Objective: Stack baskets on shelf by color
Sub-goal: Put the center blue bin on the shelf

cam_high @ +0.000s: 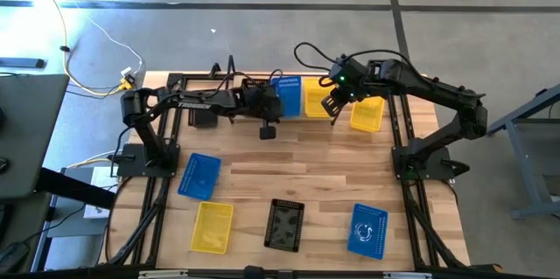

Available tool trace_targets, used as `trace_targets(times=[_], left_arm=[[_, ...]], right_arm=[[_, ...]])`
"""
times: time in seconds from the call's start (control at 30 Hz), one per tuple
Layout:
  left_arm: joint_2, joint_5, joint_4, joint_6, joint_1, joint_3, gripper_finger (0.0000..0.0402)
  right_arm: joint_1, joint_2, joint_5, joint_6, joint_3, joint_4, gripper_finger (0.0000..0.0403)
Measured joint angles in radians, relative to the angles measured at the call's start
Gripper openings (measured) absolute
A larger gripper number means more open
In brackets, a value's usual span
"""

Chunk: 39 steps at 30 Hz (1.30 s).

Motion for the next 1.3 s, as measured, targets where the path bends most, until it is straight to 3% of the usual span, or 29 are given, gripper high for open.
trace_targets(times=[0.57,1.0,1.3], left_arm=[[0.019,-0.009,0.007,0.001,-0.004,-0.001,0.0002],[0.019,-0.067,0.021,0.002,-0.008,0.0,0.0074],[0.019,-0.065,0.058,-0.009,-0.02,0.0,0.0083]], right_arm=[[0.0,0.0,-0.001,-0.001,0.0,-0.015,0.0089],[0.0,0.0,-0.001,-0.001,0.0,-0.026,0.0089],[0.0,0.0,-0.001,-0.001,0.0,-0.027,0.0089]])
